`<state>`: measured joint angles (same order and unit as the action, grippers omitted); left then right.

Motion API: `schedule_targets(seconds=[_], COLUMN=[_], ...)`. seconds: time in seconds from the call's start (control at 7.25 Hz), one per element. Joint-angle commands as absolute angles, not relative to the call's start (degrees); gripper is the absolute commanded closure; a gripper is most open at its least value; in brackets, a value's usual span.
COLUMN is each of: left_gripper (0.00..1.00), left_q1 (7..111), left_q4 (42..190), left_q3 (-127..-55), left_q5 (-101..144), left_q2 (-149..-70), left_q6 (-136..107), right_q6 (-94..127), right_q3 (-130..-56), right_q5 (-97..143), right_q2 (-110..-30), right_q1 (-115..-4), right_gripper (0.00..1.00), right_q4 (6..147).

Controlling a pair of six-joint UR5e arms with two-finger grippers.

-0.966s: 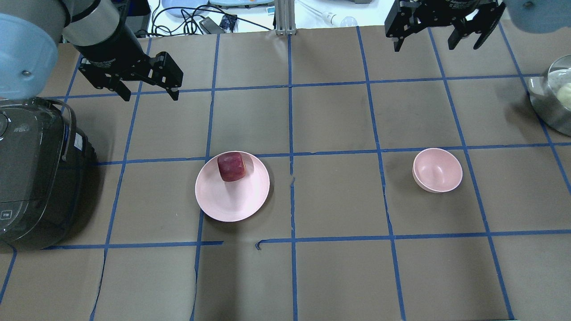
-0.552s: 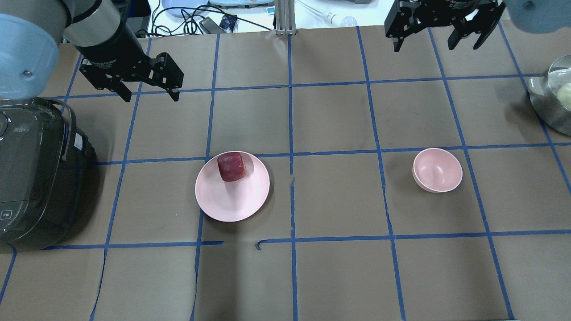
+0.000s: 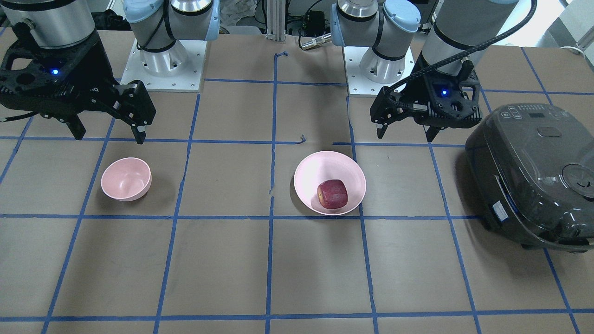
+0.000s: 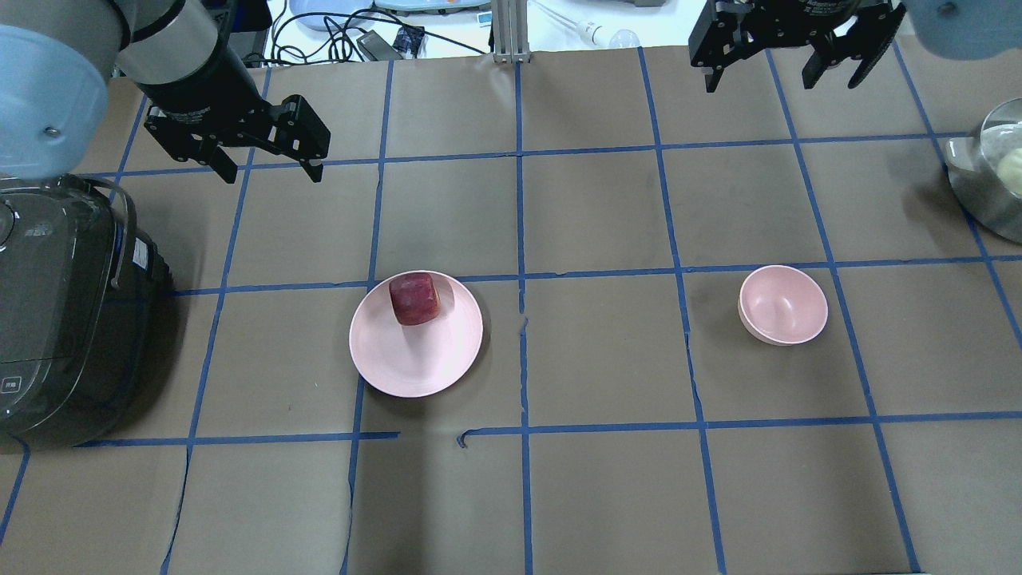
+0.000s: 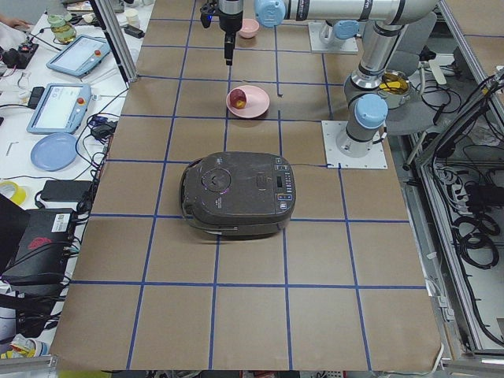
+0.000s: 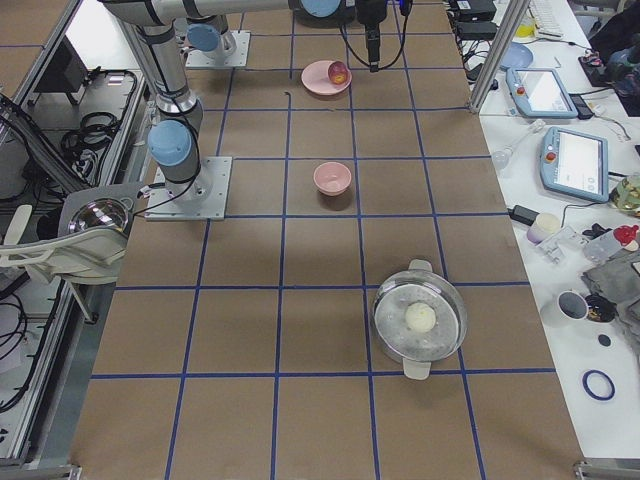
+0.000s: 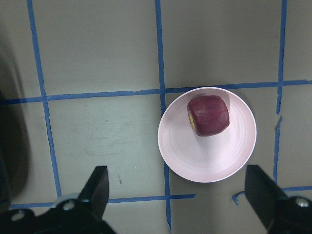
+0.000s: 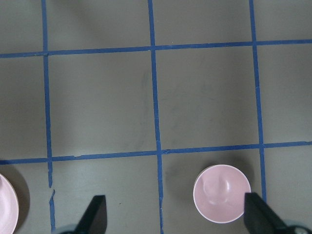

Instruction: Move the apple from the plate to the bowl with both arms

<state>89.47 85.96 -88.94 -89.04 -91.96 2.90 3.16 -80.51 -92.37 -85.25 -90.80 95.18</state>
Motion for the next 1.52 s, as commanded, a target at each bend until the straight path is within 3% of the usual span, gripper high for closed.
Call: schedule_targets(seconds=[0.0,0.97,1.38], left_gripper=[0.00,0.00,0.00], left_q1=[89.5,91.7,98.8], left_q4=[85.8,83.4,58.1], left_q3=[-88.9,-90.7,-104.2], left_q5=[-88.9,-89.4,-89.7], left_q2=[-92.1,-93.7,-94.3], left_q6=[2.9,-1.2,-8.8], right_q6=[3.2,3.2,-4.1], right_q3=[-80.5,-80.6,-82.6], right_q5=[-92.4,-92.5,-92.3], right_q2=[-85.3,-85.1,-84.7], right_q1=[-90.9,-90.7,-85.2], right_gripper=[0.00,0.00,0.00], right_q4=[95.2,95.1,95.2])
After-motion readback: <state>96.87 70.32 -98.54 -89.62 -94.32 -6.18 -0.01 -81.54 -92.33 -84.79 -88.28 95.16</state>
